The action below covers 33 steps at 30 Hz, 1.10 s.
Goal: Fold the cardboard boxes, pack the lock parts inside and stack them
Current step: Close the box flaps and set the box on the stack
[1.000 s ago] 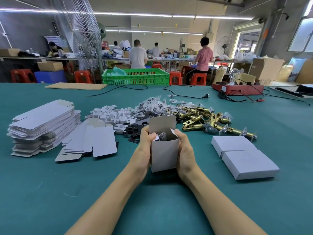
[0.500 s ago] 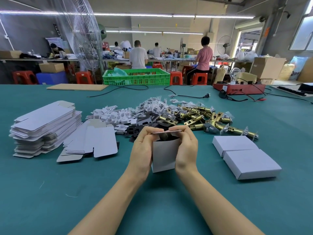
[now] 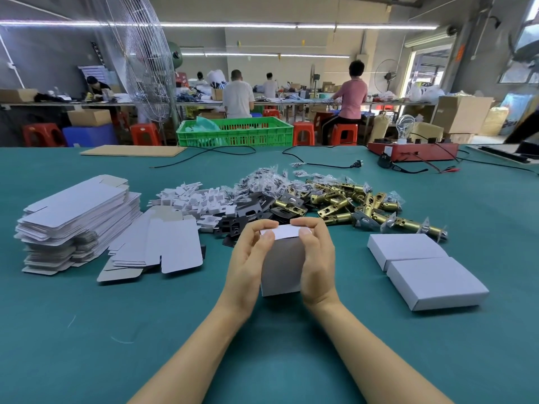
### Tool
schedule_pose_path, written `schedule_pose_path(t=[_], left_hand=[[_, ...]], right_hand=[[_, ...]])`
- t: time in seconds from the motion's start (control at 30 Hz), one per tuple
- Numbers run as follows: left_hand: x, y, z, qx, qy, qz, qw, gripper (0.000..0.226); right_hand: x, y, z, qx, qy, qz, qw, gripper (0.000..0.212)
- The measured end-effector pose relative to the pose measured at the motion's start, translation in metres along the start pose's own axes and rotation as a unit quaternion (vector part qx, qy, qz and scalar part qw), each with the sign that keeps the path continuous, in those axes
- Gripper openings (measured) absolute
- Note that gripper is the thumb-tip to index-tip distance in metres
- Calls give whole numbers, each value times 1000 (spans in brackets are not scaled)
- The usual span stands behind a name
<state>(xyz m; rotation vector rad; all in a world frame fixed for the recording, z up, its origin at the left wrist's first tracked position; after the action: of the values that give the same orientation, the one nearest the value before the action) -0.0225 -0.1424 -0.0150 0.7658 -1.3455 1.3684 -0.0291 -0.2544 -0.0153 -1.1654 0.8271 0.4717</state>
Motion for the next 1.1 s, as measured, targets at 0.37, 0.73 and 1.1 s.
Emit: schedule_pose_path(t=[0.37, 0.73, 1.1], left_hand=[[0, 2, -2, 39, -88, 41, 994, 28], [-1, -2, -5, 57, -130, 78, 987, 24], [1, -2, -5, 35, -149, 104, 983, 20]], right_hand=[[7, 8, 5, 11, 62, -17, 998, 18], [3, 11, 9, 16, 106, -65, 992, 12], [4, 11, 10, 32, 108, -92, 989, 15]])
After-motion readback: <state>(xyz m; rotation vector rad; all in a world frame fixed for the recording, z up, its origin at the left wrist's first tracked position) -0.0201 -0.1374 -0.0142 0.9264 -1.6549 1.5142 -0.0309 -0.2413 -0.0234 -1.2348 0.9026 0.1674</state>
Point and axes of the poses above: each hand's wrist, its own y-axis away from the middle knuckle, its own z-axis out of the palm, x = y × z, the point moved 2 cm from there along -y, towards the middle knuckle, and after that the axes turned 6 degrees about -z, right-handed, at the moved point
